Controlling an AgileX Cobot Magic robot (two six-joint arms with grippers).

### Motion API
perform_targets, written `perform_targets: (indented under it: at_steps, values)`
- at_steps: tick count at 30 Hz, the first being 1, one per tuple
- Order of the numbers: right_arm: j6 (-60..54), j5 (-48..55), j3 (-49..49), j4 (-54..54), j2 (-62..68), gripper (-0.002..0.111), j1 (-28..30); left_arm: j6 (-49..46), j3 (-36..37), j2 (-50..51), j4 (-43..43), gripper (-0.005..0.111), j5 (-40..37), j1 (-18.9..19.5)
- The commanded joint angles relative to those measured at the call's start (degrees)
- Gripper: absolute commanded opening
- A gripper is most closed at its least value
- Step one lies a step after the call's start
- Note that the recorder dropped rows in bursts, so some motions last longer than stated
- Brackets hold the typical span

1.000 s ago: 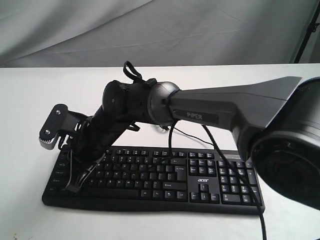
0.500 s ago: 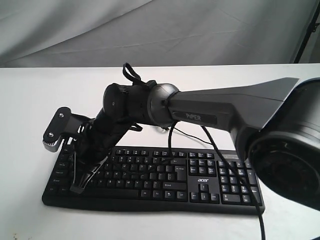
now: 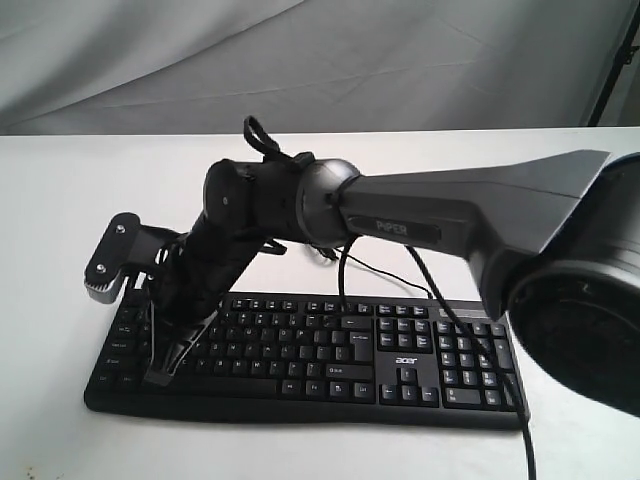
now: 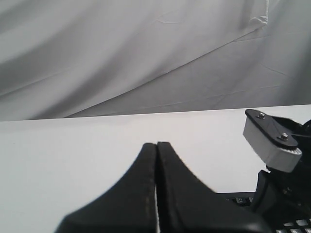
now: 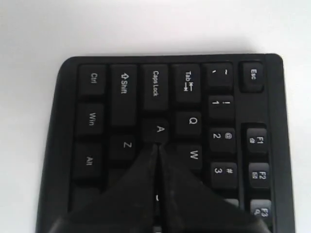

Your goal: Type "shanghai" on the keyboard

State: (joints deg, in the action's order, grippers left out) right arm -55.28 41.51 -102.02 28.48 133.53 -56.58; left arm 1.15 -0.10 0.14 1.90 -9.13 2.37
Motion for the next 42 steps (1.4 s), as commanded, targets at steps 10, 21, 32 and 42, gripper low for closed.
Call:
perform_targets:
  at_steps: [10, 21, 32, 42]
  values:
    - [-2.4, -13.5, 24.0, 6.2, -13.8, 0.000, 3.4, 0.2, 0.1, -0.1, 0.0, 0.000, 0.3, -0.4]
    - [-2.9, -14.6, 24.0, 6.6, -11.9, 0.000, 3.9, 0.2, 0.1, -0.1, 0.0, 0.000, 0.3, -0.4]
    - [-2.9, -14.4, 24.0, 6.6, -11.3, 0.000, 4.0, 0.2, 0.1, -0.1, 0.0, 0.000, 0.3, -0.4]
    - [-2.8, -13.7, 24.3, 6.8, -11.2, 0.000, 4.0, 0.2, 0.1, -0.1, 0.0, 0.000, 0.3, -0.4]
